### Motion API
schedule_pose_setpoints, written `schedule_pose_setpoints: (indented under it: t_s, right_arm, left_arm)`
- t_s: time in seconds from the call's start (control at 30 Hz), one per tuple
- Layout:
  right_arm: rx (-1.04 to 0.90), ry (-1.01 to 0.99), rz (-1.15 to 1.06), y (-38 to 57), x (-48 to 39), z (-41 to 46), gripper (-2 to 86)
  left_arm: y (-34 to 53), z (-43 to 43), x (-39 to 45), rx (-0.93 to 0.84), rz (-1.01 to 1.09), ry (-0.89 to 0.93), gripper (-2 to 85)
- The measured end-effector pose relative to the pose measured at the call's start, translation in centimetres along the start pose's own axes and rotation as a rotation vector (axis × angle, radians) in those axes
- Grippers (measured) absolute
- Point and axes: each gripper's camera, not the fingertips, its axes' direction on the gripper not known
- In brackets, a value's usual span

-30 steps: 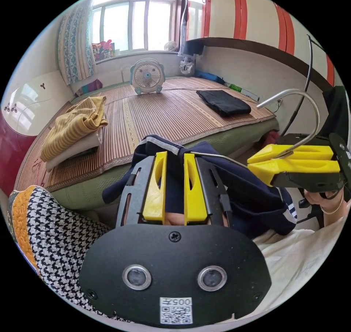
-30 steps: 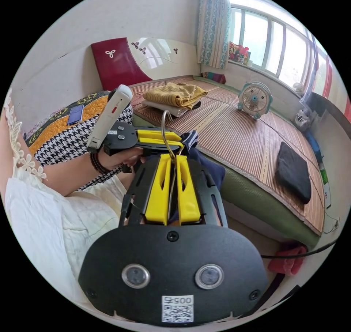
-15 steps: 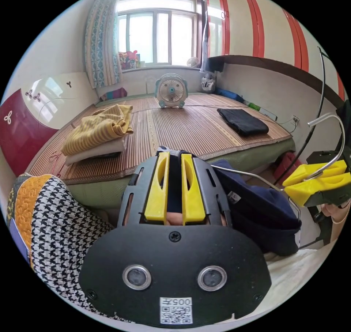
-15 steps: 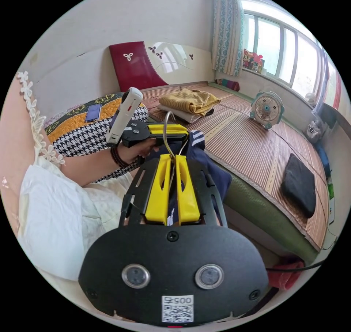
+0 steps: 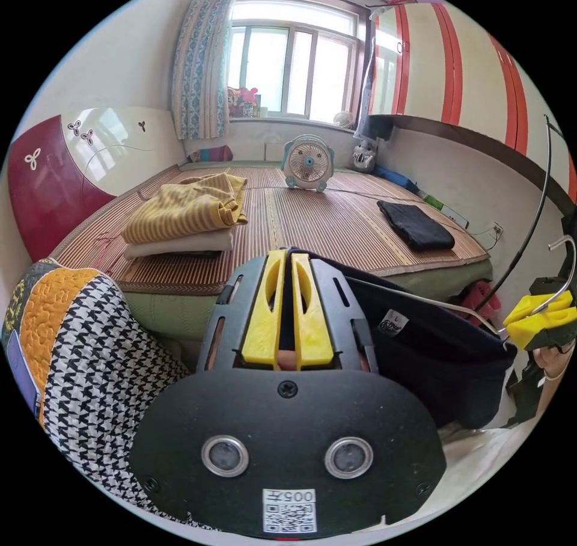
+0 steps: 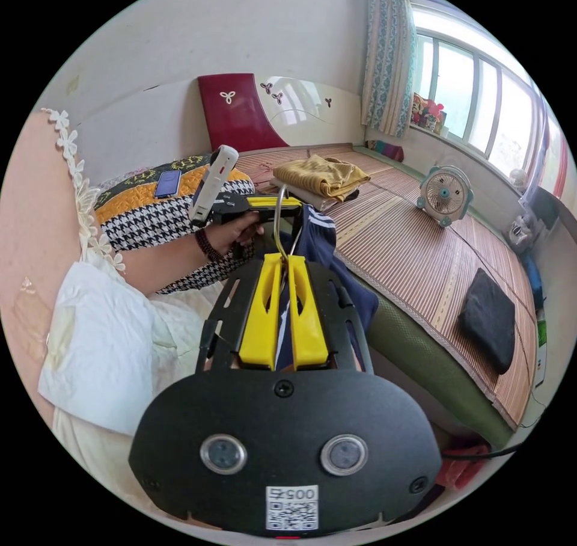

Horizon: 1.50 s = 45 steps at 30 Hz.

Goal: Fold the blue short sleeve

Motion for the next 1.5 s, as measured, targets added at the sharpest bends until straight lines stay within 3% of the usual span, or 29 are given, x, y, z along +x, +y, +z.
schedule_pose_setpoints:
  t_s: [0.3, 0.83, 1.13, 1.3, 1.5]
  right_arm:
    - [0.012, -0.012, 0.112, 1.7, 2.7, -1.6, -1.2]
    - [0.018, 0.029, 0.065, 1.9, 3.2, -2.9, -1.2]
    - [0.010, 0.058, 0.146, 2.0, 4.7, -1.7, -1.2]
    - [-0.049, 0.074, 0.160, 1.5, 4.3, 1.0, -1.2]
    - [-0.031, 0.071, 0.190, 0.3, 4.5, 2.5, -1.2]
  left_arm:
    - [-0.4, 1.0, -0.4, -0.036, -0.003, 0.006, 2.5]
    - [-1.3, 2.7, -0.5, -0.041, 0.015, 0.023, 1.7]
    - [-1.2, 4.7, 1.4, -0.154, 0.079, 0.037, 1.4]
    - [0.6, 7.5, 4.2, -0.356, 0.188, -0.016, 1.1]
    - [1.2, 7.6, 5.0, -0.307, 0.236, -0.078, 0.4]
